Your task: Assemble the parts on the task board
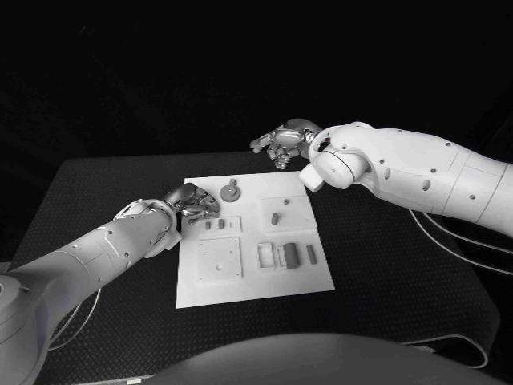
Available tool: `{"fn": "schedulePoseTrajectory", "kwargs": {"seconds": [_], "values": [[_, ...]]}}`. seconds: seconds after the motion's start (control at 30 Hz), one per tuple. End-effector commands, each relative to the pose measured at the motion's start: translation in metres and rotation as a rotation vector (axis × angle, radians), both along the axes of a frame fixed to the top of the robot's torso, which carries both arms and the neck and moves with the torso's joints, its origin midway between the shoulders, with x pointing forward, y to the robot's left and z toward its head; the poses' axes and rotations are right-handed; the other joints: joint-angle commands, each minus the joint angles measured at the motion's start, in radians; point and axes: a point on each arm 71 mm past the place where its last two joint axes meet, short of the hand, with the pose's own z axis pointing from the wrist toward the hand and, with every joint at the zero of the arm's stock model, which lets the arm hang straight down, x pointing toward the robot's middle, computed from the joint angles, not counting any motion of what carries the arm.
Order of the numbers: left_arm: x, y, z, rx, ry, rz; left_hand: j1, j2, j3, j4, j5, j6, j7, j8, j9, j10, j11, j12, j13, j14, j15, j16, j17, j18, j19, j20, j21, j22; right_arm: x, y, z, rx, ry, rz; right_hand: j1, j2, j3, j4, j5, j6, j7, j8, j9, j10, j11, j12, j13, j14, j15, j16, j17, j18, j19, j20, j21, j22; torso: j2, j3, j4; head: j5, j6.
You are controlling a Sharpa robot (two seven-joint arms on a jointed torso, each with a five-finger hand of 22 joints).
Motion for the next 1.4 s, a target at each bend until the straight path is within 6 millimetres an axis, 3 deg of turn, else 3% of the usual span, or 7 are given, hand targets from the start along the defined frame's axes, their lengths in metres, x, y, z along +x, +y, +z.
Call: {"fn": "schedulePoseTrajectory", "kwargs": {"seconds": [0.03, 0.47, 0.97, 1.17, 1.27, 1.4], "values": [[-0.001, 0.005, -0.002, 0.002, 0.003, 0.017, 0.001, -0.011, -0.006, -0.001, 0.002, -0.035, 0.027, -0.004, -0.002, 0.010, -0.001, 0.007, -0.002, 0.002, -0.005, -0.002, 0.001, 0.082, 0.000, 0.005, 0.005, 0.021, 0.000, 0.000, 0.000, 0.001, -0.001, 0.005, -0.002, -0.010, 0.001, 0.003, 0.001, -0.022, 0.012, -0.003, -0.001, -0.007, 0.002, -0.004, 0.002, -0.008, 0.002, -0.003, 0.001, 0.015, -0.004, -0.005, -0.003, 0.009, 0.000, -0.0005, 0.0002, 0.003, 0.000], [0.000, 0.010, -0.001, 0.001, -0.003, 0.030, 0.011, -0.019, -0.011, -0.001, 0.002, -0.048, 0.023, -0.011, -0.009, 0.016, -0.005, 0.008, -0.004, 0.006, -0.008, -0.001, 0.003, 0.082, 0.003, 0.003, 0.008, 0.021, 0.000, -0.001, 0.000, 0.000, -0.002, 0.001, -0.001, -0.011, 0.001, 0.002, 0.001, -0.023, 0.013, -0.004, -0.001, -0.008, 0.003, -0.004, 0.002, -0.008, 0.003, -0.003, 0.001, 0.015, -0.004, -0.005, -0.003, 0.010, 0.000, 0.0003, -0.0004, 0.005, 0.000], [0.005, 0.034, 0.005, 0.017, -0.024, 0.072, 0.017, -0.019, -0.010, -0.001, 0.002, -0.042, 0.022, -0.008, -0.010, 0.015, -0.005, 0.007, -0.006, 0.006, -0.009, -0.003, 0.003, 0.081, 0.003, 0.002, 0.007, 0.020, 0.004, -0.009, 0.003, 0.021, -0.046, -0.031, 0.001, -0.010, 0.002, 0.001, 0.002, -0.024, 0.013, -0.004, 0.000, -0.008, 0.004, -0.004, 0.002, -0.008, 0.004, -0.003, 0.001, 0.015, -0.004, -0.005, -0.003, 0.010, 0.000, 0.0002, 0.0013, 0.009, 0.000], [0.011, 0.045, 0.020, -0.007, -0.053, 0.099, 0.023, -0.021, -0.007, 0.001, 0.003, -0.024, 0.025, 0.002, -0.010, 0.007, -0.003, 0.001, -0.009, 0.001, -0.007, -0.008, 0.003, 0.078, -0.003, 0.003, 0.004, 0.019, 0.011, -0.020, 0.009, 0.078, -0.148, -0.073, 0.040, 0.005, 0.011, -0.030, 0.002, -0.033, 0.016, -0.008, 0.001, -0.007, 0.006, 0.000, 0.003, -0.007, 0.006, -0.002, 0.001, 0.015, -0.003, -0.007, -0.001, 0.011, -0.001, -0.0009, 0.0026, 0.014, 0.000], [0.015, 0.050, 0.029, -0.050, -0.060, 0.125, 0.022, -0.021, -0.001, 0.001, 0.003, -0.019, 0.030, 0.004, -0.014, -0.019, 0.003, -0.024, -0.024, -0.019, -0.001, -0.025, -0.003, 0.072, -0.025, 0.008, -0.010, 0.015, 0.014, -0.026, 0.010, 0.079, -0.191, -0.078, 0.059, 0.008, 0.012, -0.050, 0.001, -0.034, 0.017, -0.008, 0.003, -0.008, 0.007, -0.002, 0.001, -0.009, 0.007, -0.005, 0.000, 0.015, -0.004, -0.005, -0.002, 0.011, -0.003, 0.0006, 0.0034, 0.019, 0.000], [0.020, 0.056, 0.043, -0.111, -0.063, 0.149, 0.015, -0.015, 0.021, 0.003, 0.005, -0.011, 0.047, 0.009, -0.019, -0.063, 0.021, -0.117, -0.079, -0.090, 0.019, -0.112, -0.040, 0.056, -0.098, 0.028, -0.070, -0.008, 0.018, -0.030, 0.012, 0.072, -0.255, -0.044, 0.103, 0.013, 0.022, -0.072, 0.001, -0.041, 0.019, -0.010, 0.005, -0.019, 0.011, -0.023, -0.014, -0.017, 0.009, -0.014, -0.004, 0.015, -0.012, -0.002, -0.007, 0.010, -0.008, 0.0020, 0.0068, 0.021, 0.000]]}}
